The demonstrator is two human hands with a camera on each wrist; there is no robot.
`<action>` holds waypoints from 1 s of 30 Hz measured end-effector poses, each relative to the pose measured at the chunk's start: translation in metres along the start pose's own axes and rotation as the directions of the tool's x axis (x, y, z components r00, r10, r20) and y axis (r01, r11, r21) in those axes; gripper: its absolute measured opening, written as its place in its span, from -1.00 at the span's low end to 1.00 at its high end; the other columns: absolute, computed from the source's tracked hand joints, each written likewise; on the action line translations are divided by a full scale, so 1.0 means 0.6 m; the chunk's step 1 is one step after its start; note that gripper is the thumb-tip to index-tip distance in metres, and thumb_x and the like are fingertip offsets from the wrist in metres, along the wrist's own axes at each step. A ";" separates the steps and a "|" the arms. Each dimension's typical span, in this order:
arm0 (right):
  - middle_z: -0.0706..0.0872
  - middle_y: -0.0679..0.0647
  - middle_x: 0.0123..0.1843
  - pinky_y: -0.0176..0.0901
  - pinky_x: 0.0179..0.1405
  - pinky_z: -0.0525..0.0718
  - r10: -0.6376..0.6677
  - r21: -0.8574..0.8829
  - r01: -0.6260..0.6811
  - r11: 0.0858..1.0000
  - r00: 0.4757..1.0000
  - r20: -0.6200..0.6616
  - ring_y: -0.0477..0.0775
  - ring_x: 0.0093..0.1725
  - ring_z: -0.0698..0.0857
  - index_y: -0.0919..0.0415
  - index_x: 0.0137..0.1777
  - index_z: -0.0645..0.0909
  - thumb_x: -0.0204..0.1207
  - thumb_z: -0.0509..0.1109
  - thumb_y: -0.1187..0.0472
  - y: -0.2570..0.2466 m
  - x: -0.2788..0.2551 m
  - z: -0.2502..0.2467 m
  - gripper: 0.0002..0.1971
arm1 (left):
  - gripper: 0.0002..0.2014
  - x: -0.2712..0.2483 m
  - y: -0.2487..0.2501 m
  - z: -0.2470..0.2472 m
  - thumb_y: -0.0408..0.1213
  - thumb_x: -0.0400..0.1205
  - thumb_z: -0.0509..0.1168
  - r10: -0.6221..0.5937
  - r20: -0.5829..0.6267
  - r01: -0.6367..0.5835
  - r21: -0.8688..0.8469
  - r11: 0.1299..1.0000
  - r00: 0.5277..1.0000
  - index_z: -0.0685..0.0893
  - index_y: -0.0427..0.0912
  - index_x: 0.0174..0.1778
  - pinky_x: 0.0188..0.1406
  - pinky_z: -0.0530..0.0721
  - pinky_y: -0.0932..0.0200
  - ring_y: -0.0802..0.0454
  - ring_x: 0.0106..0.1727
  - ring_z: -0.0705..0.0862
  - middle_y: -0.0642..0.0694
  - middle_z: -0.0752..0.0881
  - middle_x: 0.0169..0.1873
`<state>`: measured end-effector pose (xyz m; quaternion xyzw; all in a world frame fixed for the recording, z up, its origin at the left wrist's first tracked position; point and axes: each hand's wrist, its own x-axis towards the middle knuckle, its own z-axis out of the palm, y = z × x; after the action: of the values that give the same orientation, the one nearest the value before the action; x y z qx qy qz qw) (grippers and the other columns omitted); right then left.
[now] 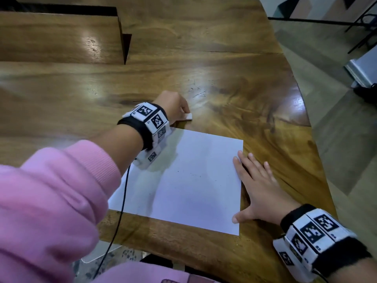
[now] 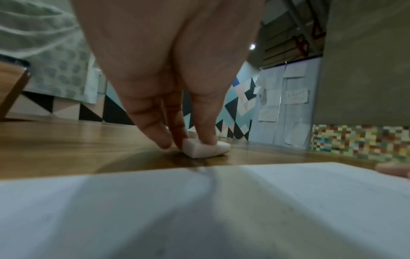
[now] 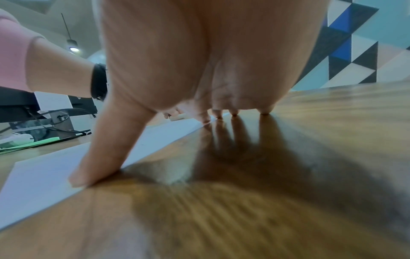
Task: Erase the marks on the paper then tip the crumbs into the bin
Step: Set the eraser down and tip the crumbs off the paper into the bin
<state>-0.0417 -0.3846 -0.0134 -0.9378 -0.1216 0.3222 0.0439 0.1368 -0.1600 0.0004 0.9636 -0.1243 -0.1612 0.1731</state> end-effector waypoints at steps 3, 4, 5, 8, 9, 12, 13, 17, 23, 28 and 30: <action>-0.68 -0.09 0.53 0.05 0.56 -0.48 0.010 0.000 -0.010 1.000 1.000 0.010 -0.02 0.52 -0.63 0.09 0.57 -0.57 0.11 0.52 -0.38 -0.003 -0.001 -0.002 0.44 | -0.79 -0.011 -0.014 0.001 -0.32 0.58 0.22 -0.008 -0.026 0.009 0.049 0.999 1.000 0.73 -0.15 0.04 0.11 0.65 -0.01 -0.21 0.10 0.66 -0.24 0.75 0.05; -0.68 -0.08 0.53 0.04 0.57 -0.47 0.014 0.007 -0.014 1.000 1.000 0.009 -0.01 0.52 -0.63 0.10 0.57 -0.57 0.11 0.53 -0.37 -0.004 0.000 -0.002 0.44 | -0.76 -0.020 -0.026 0.001 -0.35 0.58 0.17 -0.019 -0.059 0.021 0.045 0.999 0.998 0.74 -0.21 0.01 0.10 0.66 -0.05 -0.26 0.08 0.66 -0.28 0.75 0.00; -0.68 -0.06 0.53 0.04 0.57 -0.46 0.017 0.016 -0.017 1.000 1.000 0.008 0.00 0.52 -0.63 0.11 0.57 -0.57 0.12 0.53 -0.36 -0.005 0.000 -0.002 0.44 | -0.75 -0.032 -0.041 0.002 -0.37 0.57 0.14 -0.042 -0.102 0.045 0.028 0.999 0.994 0.73 -0.26 -0.03 0.10 0.66 -0.09 -0.29 0.07 0.66 -0.30 0.75 -0.03; -0.66 0.00 0.55 -0.01 0.58 -0.45 0.017 0.059 -0.017 0.998 1.000 0.006 0.01 0.53 -0.62 0.13 0.58 -0.55 0.18 0.53 -0.31 -0.011 0.001 -0.003 0.40 | -0.76 -0.083 -0.090 0.009 -0.36 0.49 0.26 -0.192 -0.230 0.195 -0.010 0.981 0.954 0.69 -0.26 0.05 0.18 0.61 -0.12 -0.36 0.15 0.59 -0.40 0.67 0.07; -0.64 0.01 0.57 -0.03 0.58 -0.43 0.016 0.091 -0.016 0.996 1.000 -0.002 0.00 0.54 -0.60 0.13 0.60 -0.52 0.20 0.52 -0.30 -0.014 0.001 -0.004 0.37 | -0.68 -0.104 -0.100 0.013 -0.26 0.46 0.35 -0.279 -0.222 0.286 -0.002 0.958 0.934 0.63 -0.24 0.12 0.22 0.57 -0.13 -0.38 0.19 0.54 -0.44 0.59 0.14; -0.32 -0.04 0.68 -0.07 0.64 -0.20 0.064 0.218 -0.038 0.975 0.992 -0.111 -0.02 0.65 -0.33 0.09 0.67 -0.21 0.27 0.47 -0.32 -0.023 0.005 -0.013 0.18 | -0.29 -0.157 -0.114 0.033 0.11 0.36 0.42 -0.445 -0.110 0.457 0.128 0.880 0.889 0.43 -0.33 0.25 0.24 0.44 -0.10 -0.33 0.25 0.44 -0.44 0.50 0.19; -0.13 -0.05 0.69 -0.08 0.61 -0.04 0.104 0.243 -0.059 0.968 0.978 -0.178 0.00 0.65 -0.14 0.09 0.66 -0.04 0.31 0.46 -0.29 -0.025 0.009 -0.016 0.06 | -0.24 -0.165 -0.114 0.041 0.17 0.36 0.39 -0.454 -0.111 0.467 0.169 0.868 0.884 0.40 -0.37 0.25 0.22 0.42 -0.08 -0.30 0.23 0.43 -0.42 0.51 0.18; 0.32 0.07 0.44 -0.08 0.36 0.29 0.282 0.286 -0.180 0.941 0.885 -0.370 0.12 0.39 0.29 0.16 0.50 0.28 0.40 0.48 -0.14 -0.024 0.044 -0.035 -0.24 | -0.22 -0.156 -0.126 0.063 0.19 0.36 0.36 -0.462 -0.133 0.479 0.176 0.860 0.877 0.40 -0.45 0.20 0.18 0.44 -0.08 -0.27 0.19 0.43 -0.39 0.54 0.13; 0.29 0.13 0.43 -0.04 0.38 0.37 0.385 0.351 -0.277 0.895 0.876 -0.291 0.17 0.41 0.28 0.23 0.53 0.24 0.25 0.61 -0.13 -0.018 0.084 -0.060 -0.06 | -0.15 -0.147 -0.137 0.064 0.20 0.28 0.43 -0.495 -0.110 0.502 0.057 0.863 0.862 0.40 -0.43 0.22 0.23 0.51 -0.10 -0.28 0.22 0.43 -0.37 0.54 0.15; 0.34 0.11 0.37 -0.05 0.35 0.40 0.341 0.321 -0.243 0.916 0.891 -0.300 0.14 0.37 0.31 0.21 0.45 0.32 0.22 0.64 -0.07 -0.017 0.092 -0.069 -0.13 | -0.24 -0.164 -0.127 0.063 0.13 0.33 0.43 -0.489 -0.150 0.496 0.015 0.868 0.859 0.40 -0.41 0.20 0.27 0.45 -0.10 -0.27 0.25 0.40 -0.37 0.56 0.15; 0.35 0.09 0.35 -0.07 0.35 0.40 0.320 0.310 -0.227 0.923 0.900 -0.295 0.12 0.37 0.31 0.18 0.44 0.34 0.23 0.64 -0.04 -0.019 0.093 -0.070 -0.17 | -0.26 -0.172 -0.122 0.064 0.10 0.33 0.45 -0.488 -0.164 0.491 -0.028 0.871 0.857 0.40 -0.38 0.20 0.28 0.44 -0.12 -0.29 0.27 0.39 -0.38 0.53 0.16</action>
<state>0.0245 -0.3594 -0.0114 -0.9722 0.0666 0.1716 0.1447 0.0421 -0.0742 -0.0335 0.9748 0.1382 -0.1181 0.1292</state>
